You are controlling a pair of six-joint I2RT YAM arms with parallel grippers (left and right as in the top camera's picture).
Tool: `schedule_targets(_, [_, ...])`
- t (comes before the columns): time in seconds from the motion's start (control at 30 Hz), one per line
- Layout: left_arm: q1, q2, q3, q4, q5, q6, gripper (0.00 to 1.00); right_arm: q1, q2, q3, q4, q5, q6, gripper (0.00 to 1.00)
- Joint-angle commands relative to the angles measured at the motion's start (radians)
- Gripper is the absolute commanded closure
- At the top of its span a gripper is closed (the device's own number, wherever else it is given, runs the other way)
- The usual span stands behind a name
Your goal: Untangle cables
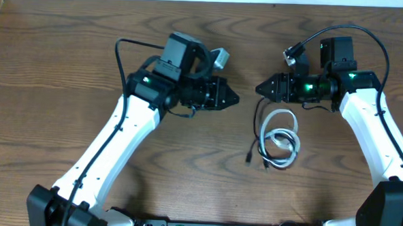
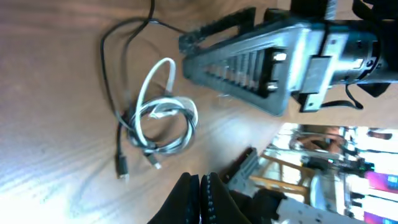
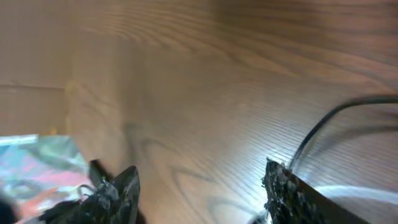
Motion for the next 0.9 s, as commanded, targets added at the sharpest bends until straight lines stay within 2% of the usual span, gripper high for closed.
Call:
schedule_targets(0.0, [0.034,0.012,0.005,-0.009,0.076,0.046,0.92,-0.012,-0.011,-0.005,-0.019,-0.035,-0.008,0.42])
schedule_targets(0.13, [0.023,0.025,0.005,-0.007,-0.049,0.048,0.93,-0.06,-0.011,-0.005,-0.109,0.247,0.12,0.42])
schedule_targets(0.27, [-0.02,0.058,0.004,-0.007,-0.152,0.048,0.91,-0.148,-0.011,-0.005,-0.144,0.285,0.097,0.41])
schedule_targets(0.4, [-0.077,0.12,0.004,0.003,-0.231,0.048,0.83,-0.229,-0.011,-0.005,-0.183,0.292,0.061,0.41])
schedule_targets(0.43, [-0.108,0.167,0.004,0.035,-0.241,0.048,0.75,-0.264,-0.011,-0.005,-0.205,0.315,0.061,0.41])
schedule_targets(0.6, [-0.178,0.328,0.004,0.224,-0.241,0.041,0.62,-0.326,-0.011,-0.005,-0.253,0.323,0.02,0.4])
schedule_targets(0.73, [-0.206,0.423,0.004,0.349,-0.241,-0.03,0.61,-0.329,-0.011,-0.005,-0.258,0.341,0.015,0.38])
schedule_targets(0.87, [-0.237,0.498,0.004,0.417,-0.25,-0.047,0.61,-0.329,-0.011,-0.005,-0.259,0.354,-0.003,0.37])
